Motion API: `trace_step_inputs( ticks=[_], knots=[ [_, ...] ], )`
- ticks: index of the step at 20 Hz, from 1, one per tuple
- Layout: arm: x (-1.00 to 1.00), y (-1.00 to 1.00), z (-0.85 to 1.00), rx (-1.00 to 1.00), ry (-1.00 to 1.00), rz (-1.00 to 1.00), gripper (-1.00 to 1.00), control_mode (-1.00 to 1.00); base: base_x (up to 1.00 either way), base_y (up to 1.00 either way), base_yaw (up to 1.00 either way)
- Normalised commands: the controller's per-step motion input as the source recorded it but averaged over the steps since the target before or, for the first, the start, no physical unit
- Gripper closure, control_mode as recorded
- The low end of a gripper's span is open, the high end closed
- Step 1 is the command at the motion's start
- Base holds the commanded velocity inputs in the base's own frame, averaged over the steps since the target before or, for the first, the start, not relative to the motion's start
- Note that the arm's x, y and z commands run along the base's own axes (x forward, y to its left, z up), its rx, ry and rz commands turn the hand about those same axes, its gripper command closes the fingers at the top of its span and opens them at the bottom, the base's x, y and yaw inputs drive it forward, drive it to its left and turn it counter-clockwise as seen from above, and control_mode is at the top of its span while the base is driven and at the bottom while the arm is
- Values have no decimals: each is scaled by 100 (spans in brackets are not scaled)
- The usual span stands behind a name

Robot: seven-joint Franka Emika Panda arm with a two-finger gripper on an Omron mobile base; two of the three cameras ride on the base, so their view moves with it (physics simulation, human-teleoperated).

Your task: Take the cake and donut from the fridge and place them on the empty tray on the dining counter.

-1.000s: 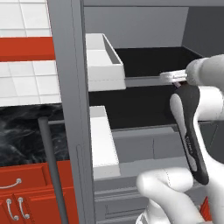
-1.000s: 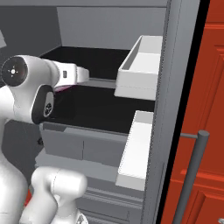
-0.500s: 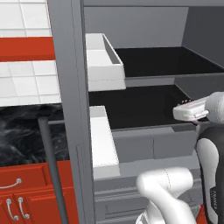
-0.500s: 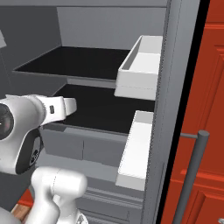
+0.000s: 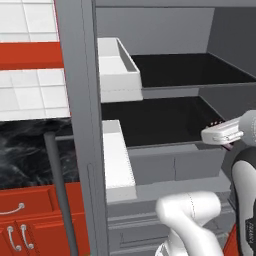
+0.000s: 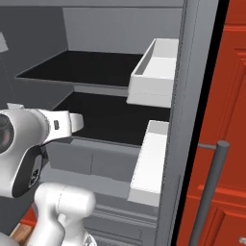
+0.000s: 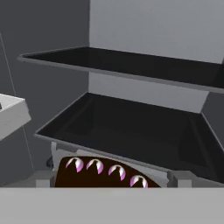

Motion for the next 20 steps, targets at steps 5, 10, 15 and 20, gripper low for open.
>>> trace_step_inputs(
  ticks=[5,10,15,20],
  knots=[
    [0,0,0,0,0,0,100,100,-100,0,-7],
    [0,0,0,0,0,0,100,100,-100,-8,-7],
    [0,0,0,0,0,0,100,100,-95,-2,-1],
    [0,0,0,0,0,0,100,100,-90,-1,13]
  ],
)
